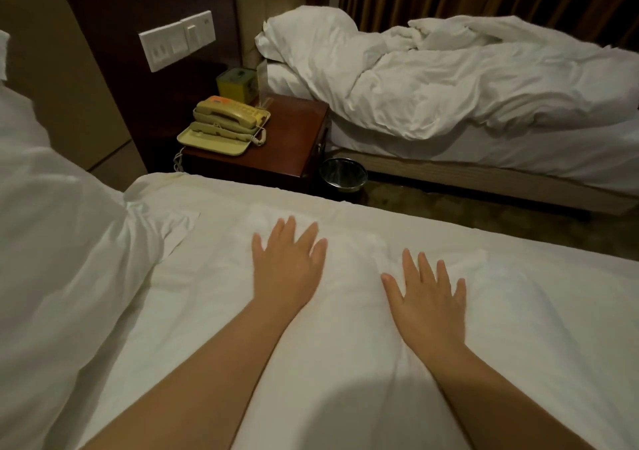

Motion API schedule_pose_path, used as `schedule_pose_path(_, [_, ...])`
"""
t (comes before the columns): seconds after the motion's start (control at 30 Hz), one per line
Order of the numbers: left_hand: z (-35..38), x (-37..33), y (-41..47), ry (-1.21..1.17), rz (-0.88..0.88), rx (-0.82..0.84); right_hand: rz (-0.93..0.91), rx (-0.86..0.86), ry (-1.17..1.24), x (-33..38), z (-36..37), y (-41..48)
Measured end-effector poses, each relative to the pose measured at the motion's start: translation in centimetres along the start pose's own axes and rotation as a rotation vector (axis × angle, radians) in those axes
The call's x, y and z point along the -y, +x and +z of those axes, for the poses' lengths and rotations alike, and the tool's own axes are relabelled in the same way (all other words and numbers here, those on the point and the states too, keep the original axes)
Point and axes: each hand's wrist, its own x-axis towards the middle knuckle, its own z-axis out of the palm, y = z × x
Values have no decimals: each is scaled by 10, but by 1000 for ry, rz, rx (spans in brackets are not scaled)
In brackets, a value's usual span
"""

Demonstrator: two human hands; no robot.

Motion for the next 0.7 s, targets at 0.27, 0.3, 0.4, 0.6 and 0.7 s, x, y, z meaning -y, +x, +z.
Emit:
schedule_pose_path(0.27, [86,50,29,65,-40,146,-33,17,91,7,74,45])
schedule_pose_path(0.3, [89,52,31,63,-42,155,-31,21,95,6,78,49])
schedule_pose_path(0.4, [93,57,40,61,-43,175,-32,43,93,6,83,56])
schedule_pose_path(0.6, [95,58,58,96,-25,219,-32,51,95,6,86,57])
schedule_pose_path(0.7, [96,57,57,94,-20,229,-39,51,76,7,86,57])
